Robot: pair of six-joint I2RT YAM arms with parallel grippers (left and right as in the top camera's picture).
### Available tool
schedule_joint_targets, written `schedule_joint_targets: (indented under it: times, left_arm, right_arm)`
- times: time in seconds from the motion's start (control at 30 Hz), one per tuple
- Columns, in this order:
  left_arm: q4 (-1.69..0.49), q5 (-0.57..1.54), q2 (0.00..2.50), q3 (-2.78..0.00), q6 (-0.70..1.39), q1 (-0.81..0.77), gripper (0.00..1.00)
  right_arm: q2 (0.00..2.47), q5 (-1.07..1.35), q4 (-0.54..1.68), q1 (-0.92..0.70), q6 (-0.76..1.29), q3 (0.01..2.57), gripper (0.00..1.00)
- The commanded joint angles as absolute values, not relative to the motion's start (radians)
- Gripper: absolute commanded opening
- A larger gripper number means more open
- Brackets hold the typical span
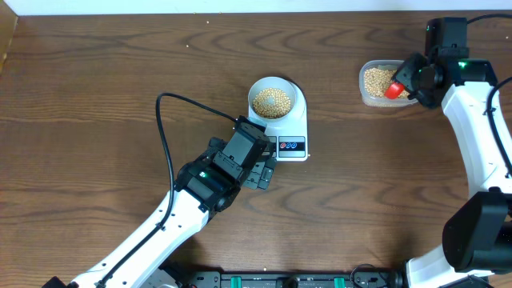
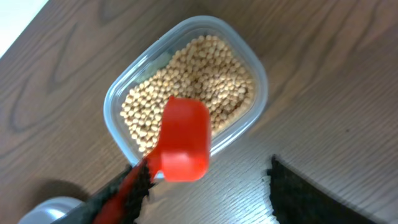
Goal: Scoop item into bowl and weigh 50g on scale
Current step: 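Lower the red scoop into the soybean tub with the right gripper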
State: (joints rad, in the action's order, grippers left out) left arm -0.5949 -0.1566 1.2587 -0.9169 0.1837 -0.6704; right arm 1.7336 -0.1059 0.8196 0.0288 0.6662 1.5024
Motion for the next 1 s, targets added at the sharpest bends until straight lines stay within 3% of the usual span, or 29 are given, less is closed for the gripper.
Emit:
schedule_joint_targets:
  times: [0.0, 0.03, 0.07, 0.1, 0.13, 0.17, 0.2, 0.27, 0.3, 0.47, 0.63, 0.8, 0.97]
  left_arm:
    - [-0.596, -0.166, 1.255, -0.917, 0.189, -0.671, 0.98]
    - [-0.596, -0.166, 1.255, -0.917, 0.189, -0.671, 0.98]
    - [-0.596, -0.166, 1.255, -0.917, 0.189, -0.671, 0.98]
    - [-0.596, -0.166, 1.255, -0.917, 0.189, -0.671, 0.98]
    - [-0.596, -0.166, 1.255, -0.917, 0.189, -0.671, 0.98]
    - [-0.596, -0.166, 1.255, -0.917, 0.189, -0.671, 0.98]
    - [-0.596, -0.166, 1.255, -0.917, 0.189, -0.671, 0.98]
    - [-0.596, -0.166, 1.255, -0.917, 0.189, -0.671, 0.98]
    - [-0.596, -0.166, 1.255, -0.917, 0.189, -0.671, 0.98]
    - [-0.596, -0.166, 1.255, -0.917, 0.189, -0.671, 0.98]
    - [-0.596, -0.166, 1.255, -0.917, 0.189, -0.671, 0.98]
    - [-0.596, -0.166, 1.255, -0.917, 0.189, -0.671, 0.98]
    - [-0.596, -0.166, 1.255, -0.917, 0.189, -0.671, 0.98]
  right_arm:
    - [1.734, -0.141, 0.812, 0.044, 0.631, 1.503, 0.93]
    - [1.734, -0.141, 0.811, 0.045, 0.63, 1.503, 0.99]
    - [1.734, -0.14, 0.812, 0.047, 0.63, 1.503, 0.97]
    - [1.734, -0.14, 0.818, 0.049, 0.622, 1.503, 0.16]
    - [1.734, -0.14, 0.819, 0.049, 0.623, 1.503, 0.08]
    - [1.734, -0.141, 0.818, 0.05, 0.623, 1.503, 0.07]
    - [1.734, -0.141, 0.815, 0.051, 0.623, 1.503, 0.09]
    - [1.734, -0.141, 0.81, 0.053, 0.623, 1.503, 0.49]
    - [1.734, -0.141, 0.807, 0.053, 0.623, 1.503, 0.6]
    - [1.734, -0.16, 0.801, 0.054, 0.623, 1.503, 0.85]
    - [1.734, -0.186, 0.798, 0.055, 0.635, 1.503, 0.99]
    - [1.742, -0.177, 0.807, 0.075, 0.967, 1.474, 0.99]
    - [1.753, -0.143, 0.802, 0.098, 0.999, 1.442, 0.99]
